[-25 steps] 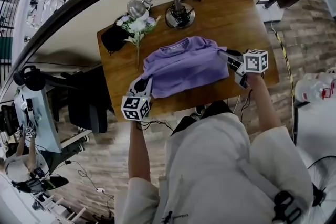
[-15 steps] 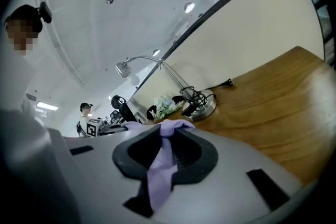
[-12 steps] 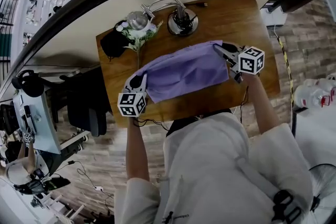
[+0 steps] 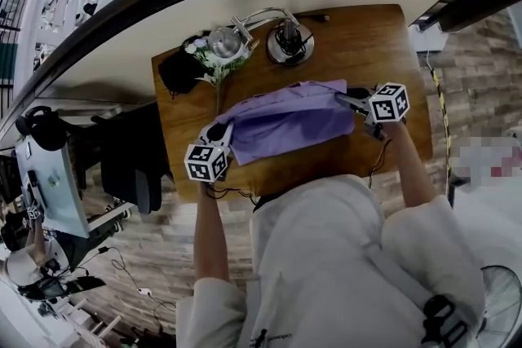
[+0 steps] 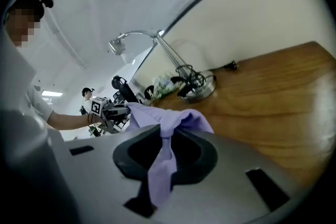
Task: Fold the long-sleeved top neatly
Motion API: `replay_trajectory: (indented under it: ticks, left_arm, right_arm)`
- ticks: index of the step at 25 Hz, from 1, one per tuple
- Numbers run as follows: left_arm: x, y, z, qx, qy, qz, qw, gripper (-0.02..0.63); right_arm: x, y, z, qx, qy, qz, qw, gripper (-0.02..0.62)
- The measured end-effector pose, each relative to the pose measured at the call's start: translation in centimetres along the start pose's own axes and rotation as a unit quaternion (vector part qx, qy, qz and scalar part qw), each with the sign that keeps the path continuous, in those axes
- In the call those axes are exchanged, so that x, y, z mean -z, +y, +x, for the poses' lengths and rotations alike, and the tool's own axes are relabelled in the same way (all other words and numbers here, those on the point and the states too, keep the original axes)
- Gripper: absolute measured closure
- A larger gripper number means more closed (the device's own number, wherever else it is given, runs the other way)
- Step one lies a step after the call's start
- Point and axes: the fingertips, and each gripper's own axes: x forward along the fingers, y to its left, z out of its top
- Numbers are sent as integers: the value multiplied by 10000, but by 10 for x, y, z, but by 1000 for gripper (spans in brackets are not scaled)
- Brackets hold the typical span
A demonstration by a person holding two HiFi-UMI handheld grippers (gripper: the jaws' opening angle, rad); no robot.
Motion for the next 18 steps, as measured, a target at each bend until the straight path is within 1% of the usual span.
replay_trajectory:
  ticks: [3, 5, 8, 9, 11, 13, 14, 15, 16, 17, 18]
  left_arm:
    - [26, -11, 3, 258, 396, -156, 9988, 554]
    - [42, -14, 3, 282, 609, -241, 9975, 554]
    - [62, -12, 6, 141, 950, -398, 9946, 554]
    - [67, -11, 8, 92, 1075, -463, 9931, 554]
    - [74, -11, 11, -1, 1236, -573, 9907, 554]
    - [72, -7, 12, -159, 1123, -611, 9917, 540]
    - [69, -3, 10, -272, 1014, -624, 9925, 490]
    - [66, 0, 7, -385, 918, -645, 9929, 468]
    - [64, 4, 3, -478, 841, -668, 9931, 459]
    - [63, 7, -3, -555, 778, -687, 9931, 453]
    - [63, 10, -12, -638, 728, -697, 9929, 449]
  right_arm:
    - [23, -13, 2, -65, 618, 499, 9968, 535]
    - [34, -17, 3, -11, 812, 686, 9943, 534]
    - [47, -20, 9, 240, 994, 683, 9924, 523]
    - [51, -21, 10, 399, 1087, 607, 9914, 518]
    - [60, -27, 13, 847, 1222, 396, 9881, 501]
    - [61, -31, 15, 1292, 1101, 200, 9853, 466]
    - [59, -30, 16, 1446, 960, 123, 9847, 440]
    - [56, -26, 15, 1543, 811, 52, 9847, 413]
    - [53, -23, 11, 1603, 677, -27, 9847, 377]
    - [51, -19, 5, 1652, 567, -109, 9846, 356]
    - [49, -17, -4, 1699, 471, -178, 9842, 352]
